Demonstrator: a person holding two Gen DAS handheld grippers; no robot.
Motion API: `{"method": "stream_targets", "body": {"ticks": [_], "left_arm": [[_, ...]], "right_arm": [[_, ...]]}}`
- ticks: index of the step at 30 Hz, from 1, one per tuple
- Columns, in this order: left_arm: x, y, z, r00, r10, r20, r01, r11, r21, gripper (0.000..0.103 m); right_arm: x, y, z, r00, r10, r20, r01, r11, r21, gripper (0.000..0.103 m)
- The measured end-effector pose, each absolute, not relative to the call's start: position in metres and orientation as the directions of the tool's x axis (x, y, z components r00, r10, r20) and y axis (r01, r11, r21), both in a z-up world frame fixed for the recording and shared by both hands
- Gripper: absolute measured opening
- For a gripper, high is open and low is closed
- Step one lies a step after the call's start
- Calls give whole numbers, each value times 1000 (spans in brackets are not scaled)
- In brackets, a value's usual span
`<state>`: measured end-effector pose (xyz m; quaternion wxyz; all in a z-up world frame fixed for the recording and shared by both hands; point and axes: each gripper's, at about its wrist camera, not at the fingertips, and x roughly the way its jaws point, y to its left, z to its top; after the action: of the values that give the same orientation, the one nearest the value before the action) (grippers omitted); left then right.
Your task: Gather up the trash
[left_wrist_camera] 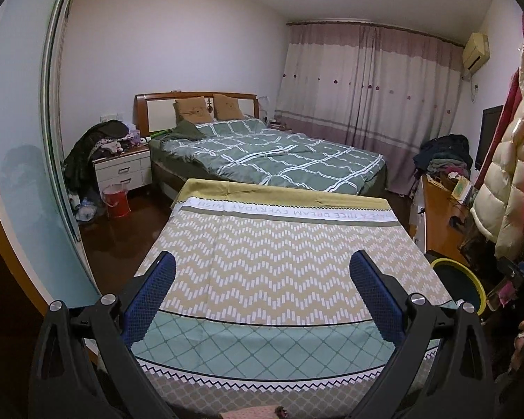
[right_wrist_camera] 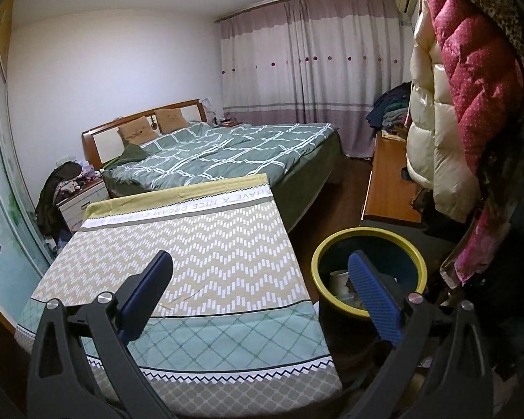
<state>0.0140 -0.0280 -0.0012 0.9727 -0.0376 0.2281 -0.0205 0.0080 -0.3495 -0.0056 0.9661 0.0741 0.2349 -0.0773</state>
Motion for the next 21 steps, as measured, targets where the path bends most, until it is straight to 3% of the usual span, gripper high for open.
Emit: {"method": "stream_targets", "body": {"ticks": [21], "left_arm": [[15,-25,-4,897,-35,-441,10,998,-60,98]], "right_arm": [[13,-345,-8,872,-102,-478,175,978,111,96]]}}
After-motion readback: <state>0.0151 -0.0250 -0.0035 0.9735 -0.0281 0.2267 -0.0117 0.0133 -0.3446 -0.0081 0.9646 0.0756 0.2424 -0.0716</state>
